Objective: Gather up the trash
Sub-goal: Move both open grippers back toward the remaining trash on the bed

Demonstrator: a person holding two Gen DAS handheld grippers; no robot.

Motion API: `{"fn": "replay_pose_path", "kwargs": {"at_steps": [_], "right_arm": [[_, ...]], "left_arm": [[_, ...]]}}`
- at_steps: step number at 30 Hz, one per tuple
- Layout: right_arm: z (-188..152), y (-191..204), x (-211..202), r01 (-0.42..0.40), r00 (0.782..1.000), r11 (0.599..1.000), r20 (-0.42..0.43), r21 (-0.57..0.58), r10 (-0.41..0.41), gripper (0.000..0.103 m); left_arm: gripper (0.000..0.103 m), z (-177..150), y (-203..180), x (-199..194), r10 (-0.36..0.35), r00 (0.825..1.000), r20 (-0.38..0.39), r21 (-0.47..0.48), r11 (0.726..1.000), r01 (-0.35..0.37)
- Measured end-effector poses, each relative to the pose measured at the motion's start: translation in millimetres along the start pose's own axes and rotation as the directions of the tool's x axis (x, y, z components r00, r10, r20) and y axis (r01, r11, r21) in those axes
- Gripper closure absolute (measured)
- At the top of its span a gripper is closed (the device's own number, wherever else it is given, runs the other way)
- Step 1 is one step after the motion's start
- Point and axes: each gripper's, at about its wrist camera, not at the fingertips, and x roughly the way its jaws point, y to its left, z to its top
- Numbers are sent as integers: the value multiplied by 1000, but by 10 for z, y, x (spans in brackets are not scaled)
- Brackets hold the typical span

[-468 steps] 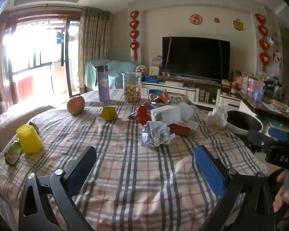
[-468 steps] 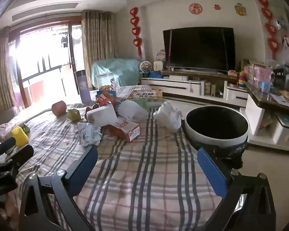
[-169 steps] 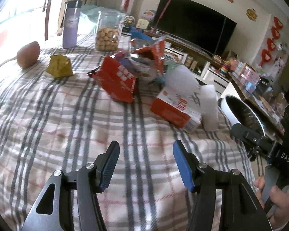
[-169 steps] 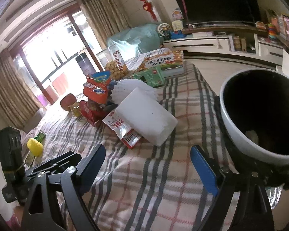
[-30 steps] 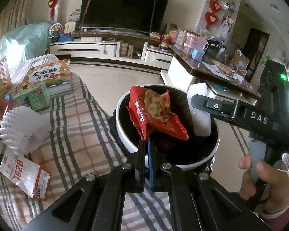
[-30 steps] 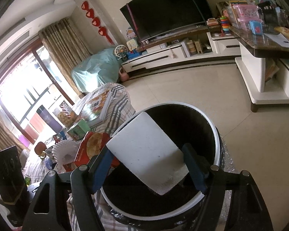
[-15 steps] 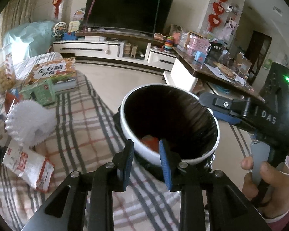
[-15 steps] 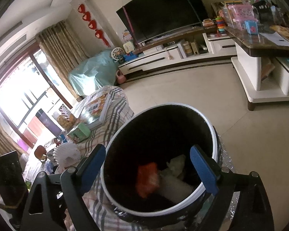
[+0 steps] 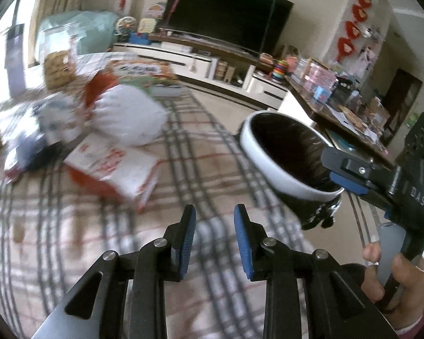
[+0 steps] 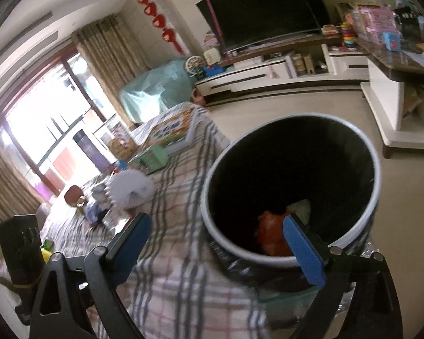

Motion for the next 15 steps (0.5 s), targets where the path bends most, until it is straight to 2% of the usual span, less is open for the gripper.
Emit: {"fn": "replay_pose_path", "kwargs": {"at_steps": [7, 15], "right_arm": [[-163, 344, 91, -42, 999, 998, -33, -43, 41, 7], [-308, 680, 254, -93, 994, 993, -73, -79, 87, 7]], "left_arm": [[75, -192, 357, -305, 51, 999, 8, -69, 996, -50], [75, -339, 573, -560, 98, 995, 16, -121, 988, -95]]}}
